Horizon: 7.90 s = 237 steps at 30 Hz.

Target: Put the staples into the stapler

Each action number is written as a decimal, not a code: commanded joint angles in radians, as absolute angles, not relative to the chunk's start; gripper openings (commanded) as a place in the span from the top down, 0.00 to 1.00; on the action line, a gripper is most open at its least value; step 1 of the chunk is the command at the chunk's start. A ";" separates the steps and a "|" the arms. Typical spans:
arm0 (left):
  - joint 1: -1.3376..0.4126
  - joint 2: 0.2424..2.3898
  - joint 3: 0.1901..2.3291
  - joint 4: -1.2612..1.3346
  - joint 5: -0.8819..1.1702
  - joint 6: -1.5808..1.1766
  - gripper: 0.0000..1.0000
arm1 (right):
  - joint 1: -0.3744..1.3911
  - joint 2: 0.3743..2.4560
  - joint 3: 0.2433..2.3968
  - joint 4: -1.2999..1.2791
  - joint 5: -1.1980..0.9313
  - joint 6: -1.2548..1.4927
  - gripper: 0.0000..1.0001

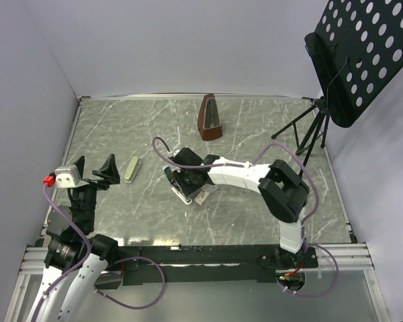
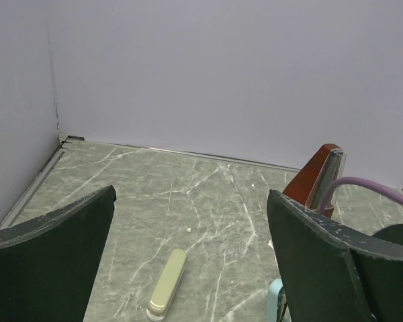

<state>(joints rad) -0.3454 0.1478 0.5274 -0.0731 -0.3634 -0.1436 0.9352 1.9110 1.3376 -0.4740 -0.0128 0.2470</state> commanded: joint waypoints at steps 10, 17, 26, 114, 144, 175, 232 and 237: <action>-0.339 0.187 0.531 -0.057 -0.316 -0.164 0.01 | 0.962 1.693 1.039 -0.042 -0.120 0.158 0.48; -0.337 0.209 0.532 -0.058 -0.275 -0.166 0.01 | 0.974 1.735 0.994 -0.009 -0.066 0.175 0.51; -0.337 0.255 0.535 -0.055 -0.193 -0.166 0.01 | 0.976 1.761 1.006 -0.014 -0.040 0.172 0.67; -0.334 1.034 0.595 -0.126 0.827 0.503 0.99 | 0.894 1.474 0.758 0.235 -0.270 -0.120 0.53; -0.601 1.293 0.713 -0.210 0.275 0.341 0.99 | 0.772 1.506 0.770 0.215 -0.275 0.063 0.59; -0.785 1.672 1.065 -0.505 0.032 0.075 0.39 | 0.634 1.420 0.663 0.290 -0.143 0.250 0.59; -0.739 1.644 1.095 -0.445 0.008 0.021 0.21 | 0.611 1.367 0.609 0.341 -0.100 0.270 0.59; -0.738 1.704 1.120 -0.449 0.011 0.035 0.27 | 0.607 1.367 0.609 0.339 -0.100 0.270 0.59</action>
<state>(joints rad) -0.7345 1.6711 1.0943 -0.4404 -0.0017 0.0120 0.6170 1.4063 0.6170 0.2935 -0.1120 0.2623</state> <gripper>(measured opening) 0.755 0.408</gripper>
